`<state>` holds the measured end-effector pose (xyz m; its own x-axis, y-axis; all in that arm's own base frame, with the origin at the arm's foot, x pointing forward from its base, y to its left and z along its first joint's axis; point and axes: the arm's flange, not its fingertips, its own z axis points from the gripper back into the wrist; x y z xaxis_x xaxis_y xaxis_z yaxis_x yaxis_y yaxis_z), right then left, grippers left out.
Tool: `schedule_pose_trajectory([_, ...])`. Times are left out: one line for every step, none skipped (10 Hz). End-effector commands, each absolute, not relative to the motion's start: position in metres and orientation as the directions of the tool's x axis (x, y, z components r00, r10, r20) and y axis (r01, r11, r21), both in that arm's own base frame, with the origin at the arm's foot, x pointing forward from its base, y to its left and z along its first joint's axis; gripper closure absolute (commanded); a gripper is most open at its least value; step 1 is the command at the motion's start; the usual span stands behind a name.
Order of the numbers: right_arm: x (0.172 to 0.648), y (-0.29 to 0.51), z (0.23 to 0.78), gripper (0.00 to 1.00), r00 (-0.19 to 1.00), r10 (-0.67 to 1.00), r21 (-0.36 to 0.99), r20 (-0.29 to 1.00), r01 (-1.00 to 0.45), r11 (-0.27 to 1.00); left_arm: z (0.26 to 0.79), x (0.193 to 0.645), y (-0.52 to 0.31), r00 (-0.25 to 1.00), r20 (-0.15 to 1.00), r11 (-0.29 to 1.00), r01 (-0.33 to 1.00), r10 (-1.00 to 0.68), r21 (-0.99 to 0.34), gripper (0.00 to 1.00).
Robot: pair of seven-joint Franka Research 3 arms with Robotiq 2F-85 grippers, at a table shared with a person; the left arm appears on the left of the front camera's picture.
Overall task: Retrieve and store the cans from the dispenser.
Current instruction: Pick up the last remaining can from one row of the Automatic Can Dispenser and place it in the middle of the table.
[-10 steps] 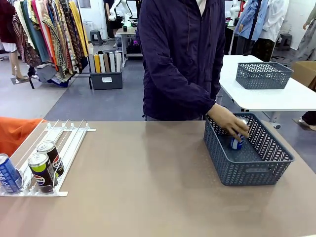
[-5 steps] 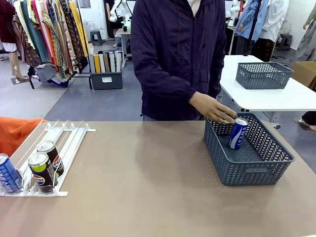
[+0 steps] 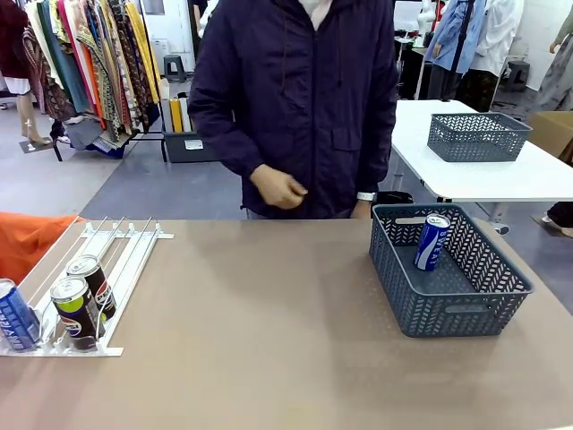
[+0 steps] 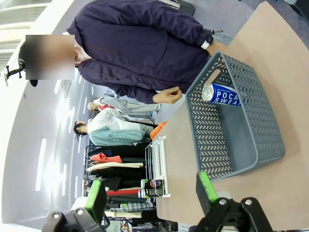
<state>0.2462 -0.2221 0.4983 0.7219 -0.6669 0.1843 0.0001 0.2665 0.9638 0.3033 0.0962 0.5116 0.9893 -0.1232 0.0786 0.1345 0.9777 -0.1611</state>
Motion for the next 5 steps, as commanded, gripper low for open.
schedule_pose_trajectory([0.249, -0.222, 0.499, 0.00, 0.712, -0.670, 0.964, 0.210, -0.038, 0.262, 0.499, 0.327, 0.080, 0.962, 0.265, 0.993, -0.032, 0.062, -0.116, 0.00])
schedule_pose_trajectory([0.249, -0.222, 0.499, 0.00, 0.712, -0.670, 0.964, 0.210, -0.038, 0.262, 0.512, 0.303, 0.096, 0.989, 0.079, 0.978, 0.135, -0.123, -0.161, 0.00])
schedule_pose_trajectory([0.249, -0.222, 0.499, 0.00, 0.712, -0.670, 0.964, 0.210, -0.038, 0.262, 0.512, 0.303, 0.096, 0.989, 0.079, 0.978, 0.135, -0.123, -0.161, 0.00])
schedule_pose_trajectory([0.249, -0.222, 0.499, 0.00, 0.712, -0.670, 0.964, 0.210, -0.038, 0.262, 0.512, 0.303, 0.096, 0.989, 0.079, 0.978, 0.135, -0.123, -0.161, 0.00])
schedule_pose_trajectory([0.249, -0.222, 0.499, 0.00, 0.712, -0.670, 0.964, 0.210, -0.038, 0.262, 0.512, 0.303, 0.096, 0.989, 0.079, 0.978, 0.135, -0.123, -0.161, 0.00])
